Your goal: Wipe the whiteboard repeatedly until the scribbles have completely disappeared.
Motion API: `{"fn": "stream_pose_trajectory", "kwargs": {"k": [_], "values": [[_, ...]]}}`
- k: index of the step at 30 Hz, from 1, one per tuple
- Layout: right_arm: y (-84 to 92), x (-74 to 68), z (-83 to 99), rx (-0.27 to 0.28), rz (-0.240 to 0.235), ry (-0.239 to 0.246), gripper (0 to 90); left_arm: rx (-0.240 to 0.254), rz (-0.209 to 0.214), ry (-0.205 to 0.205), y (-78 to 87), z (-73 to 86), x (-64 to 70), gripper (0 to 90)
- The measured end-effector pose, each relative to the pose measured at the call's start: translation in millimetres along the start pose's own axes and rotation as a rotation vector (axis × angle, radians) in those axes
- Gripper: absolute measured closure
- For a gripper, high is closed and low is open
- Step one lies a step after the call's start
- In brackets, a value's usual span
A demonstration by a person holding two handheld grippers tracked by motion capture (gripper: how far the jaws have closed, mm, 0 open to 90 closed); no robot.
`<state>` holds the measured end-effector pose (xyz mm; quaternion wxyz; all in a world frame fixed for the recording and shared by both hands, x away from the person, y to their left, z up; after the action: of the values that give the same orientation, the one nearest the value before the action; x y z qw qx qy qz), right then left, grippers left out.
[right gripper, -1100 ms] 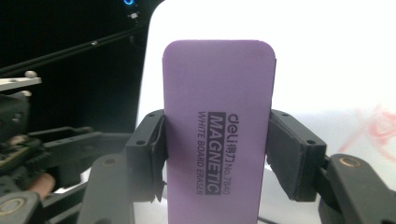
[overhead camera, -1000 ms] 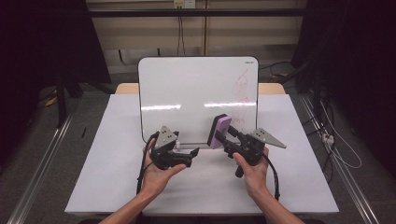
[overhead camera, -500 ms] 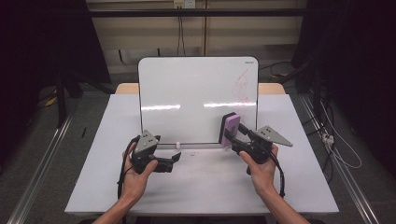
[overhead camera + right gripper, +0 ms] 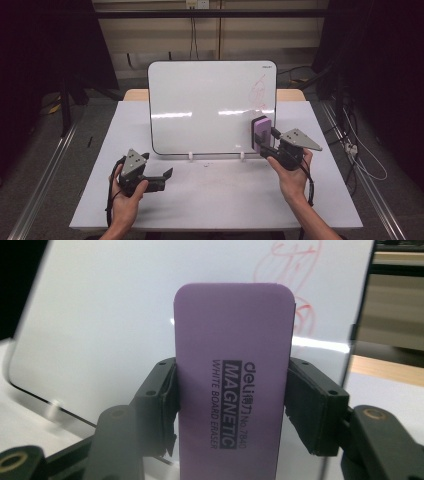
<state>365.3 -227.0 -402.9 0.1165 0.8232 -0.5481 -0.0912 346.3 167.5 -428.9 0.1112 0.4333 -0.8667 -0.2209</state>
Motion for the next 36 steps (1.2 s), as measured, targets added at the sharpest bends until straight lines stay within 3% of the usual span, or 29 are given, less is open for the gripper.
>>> {"fn": "stream_pose_trajectory", "kwargs": {"k": [2,11,19,24,27,29,32,36], "values": [[-1.5,2.6,-3.2,-0.009,0.035,0.066,41.3,-0.003,-0.031,-0.006,5.4,7.7,-2.4,6.0],[-5.3,10.0,-8.1,-0.054,0.093,0.129,41.2,-0.003,-0.033,0.002,6.8,14.5,-7.5,5.9],[-21.6,15.1,-29.3,-0.100,0.161,0.253,41.3,-0.024,-0.008,-0.006,0.7,18.6,-0.4,5.9],[-35.2,18.5,-39.7,-0.120,0.183,0.296,41.3,-0.022,-0.013,-0.003,-0.3,17.8,-0.1,5.9],[-40.3,18.9,-42.1,-0.130,0.197,0.321,41.3,-0.022,-0.018,-0.006,-0.2,18.4,-1.8,5.9],[-44.9,19.7,-43.4,-0.140,0.199,0.331,41.3,-0.039,-0.030,-0.037,-0.9,19.4,-2.7,5.9],[-50.8,18.3,-43.6,-0.148,0.213,0.353,41.3,-0.035,-0.027,-0.023,-2.2,19.6,-3.5,5.9],[-59.2,14.1,-42.9,-0.160,0.232,0.421,41.3,-0.041,-0.028,-0.024,-3.0,20.0,-4.4,5.9]]}}
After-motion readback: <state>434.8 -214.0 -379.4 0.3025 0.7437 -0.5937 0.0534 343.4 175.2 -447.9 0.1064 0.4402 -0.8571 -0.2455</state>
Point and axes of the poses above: each handheld gripper's, and its own axes: y roughly backward along the jaws, z roughly out of its underside, x roughly to its right, the point moved 3 cm from there along -y, roughly forward along the jaws, and after that the axes turned 2 degrees about -z, right-handed, at the moved point
